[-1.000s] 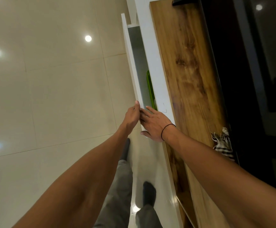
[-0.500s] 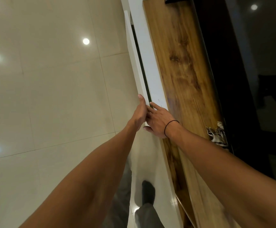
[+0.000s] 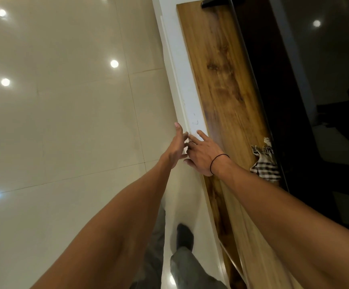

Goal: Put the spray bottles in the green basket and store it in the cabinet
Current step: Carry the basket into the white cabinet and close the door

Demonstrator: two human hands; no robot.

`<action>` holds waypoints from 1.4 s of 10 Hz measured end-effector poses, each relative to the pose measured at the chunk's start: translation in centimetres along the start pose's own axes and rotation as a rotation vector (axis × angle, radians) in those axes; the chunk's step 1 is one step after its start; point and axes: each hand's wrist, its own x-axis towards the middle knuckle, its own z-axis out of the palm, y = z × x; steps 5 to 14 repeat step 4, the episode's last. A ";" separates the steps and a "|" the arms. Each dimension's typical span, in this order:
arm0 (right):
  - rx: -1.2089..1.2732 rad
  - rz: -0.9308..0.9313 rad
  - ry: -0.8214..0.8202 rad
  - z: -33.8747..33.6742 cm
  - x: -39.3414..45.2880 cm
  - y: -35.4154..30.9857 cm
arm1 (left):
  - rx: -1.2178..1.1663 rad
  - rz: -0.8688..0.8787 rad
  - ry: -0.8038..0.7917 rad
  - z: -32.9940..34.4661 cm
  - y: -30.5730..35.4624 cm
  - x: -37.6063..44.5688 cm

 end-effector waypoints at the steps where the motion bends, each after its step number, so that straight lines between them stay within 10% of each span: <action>1: -0.040 0.018 0.040 1.5 -2.3 -1.5 | 0.033 0.013 -0.011 0.9 -2.1 -2.1; 14: 0.111 0.190 0.081 4.1 -8.7 -6.5 | 0.230 0.167 0.139 2.8 -8.0 -7.4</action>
